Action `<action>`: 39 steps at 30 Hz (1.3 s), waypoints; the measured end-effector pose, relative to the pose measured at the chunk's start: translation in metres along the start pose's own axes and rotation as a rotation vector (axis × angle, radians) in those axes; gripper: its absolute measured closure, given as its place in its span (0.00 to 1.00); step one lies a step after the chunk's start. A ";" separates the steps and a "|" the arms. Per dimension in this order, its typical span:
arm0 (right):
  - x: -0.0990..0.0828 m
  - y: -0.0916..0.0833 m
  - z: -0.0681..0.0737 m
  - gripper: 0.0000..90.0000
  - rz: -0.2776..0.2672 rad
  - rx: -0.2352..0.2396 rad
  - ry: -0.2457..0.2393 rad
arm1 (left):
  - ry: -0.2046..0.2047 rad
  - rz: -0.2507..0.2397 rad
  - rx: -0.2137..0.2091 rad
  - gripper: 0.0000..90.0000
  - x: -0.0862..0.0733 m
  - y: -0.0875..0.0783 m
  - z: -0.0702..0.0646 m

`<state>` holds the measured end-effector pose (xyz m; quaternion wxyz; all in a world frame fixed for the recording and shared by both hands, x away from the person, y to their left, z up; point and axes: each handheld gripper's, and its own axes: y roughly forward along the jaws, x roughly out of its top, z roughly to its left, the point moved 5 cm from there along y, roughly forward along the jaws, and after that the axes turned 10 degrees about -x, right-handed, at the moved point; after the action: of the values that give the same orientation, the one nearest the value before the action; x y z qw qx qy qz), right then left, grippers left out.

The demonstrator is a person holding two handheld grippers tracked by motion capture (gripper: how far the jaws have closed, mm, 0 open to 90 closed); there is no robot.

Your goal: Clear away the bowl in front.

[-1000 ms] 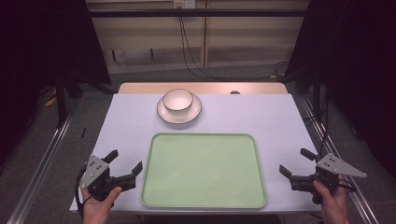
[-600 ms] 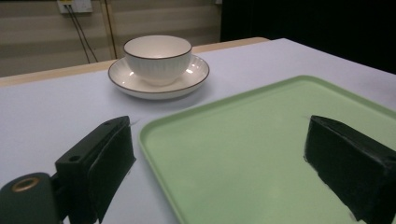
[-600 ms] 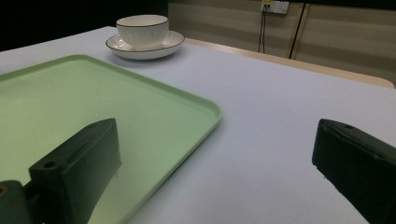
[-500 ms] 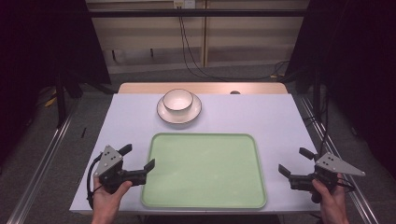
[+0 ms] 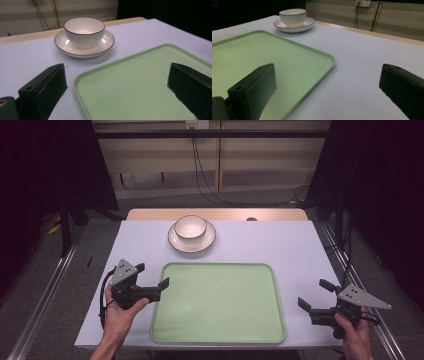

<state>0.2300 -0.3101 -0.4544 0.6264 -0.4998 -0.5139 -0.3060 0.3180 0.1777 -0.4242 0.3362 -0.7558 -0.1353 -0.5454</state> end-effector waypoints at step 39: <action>-0.002 -0.003 0.006 0.01 0.002 0.041 -0.040 | -0.061 0.260 0.035 0.11 0.053 0.061 0.052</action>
<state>0.2247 -0.3059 -0.4559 0.6265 -0.4933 -0.5322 -0.2845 0.4108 0.1578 -0.4069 0.4128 -0.7772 -0.0557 -0.4716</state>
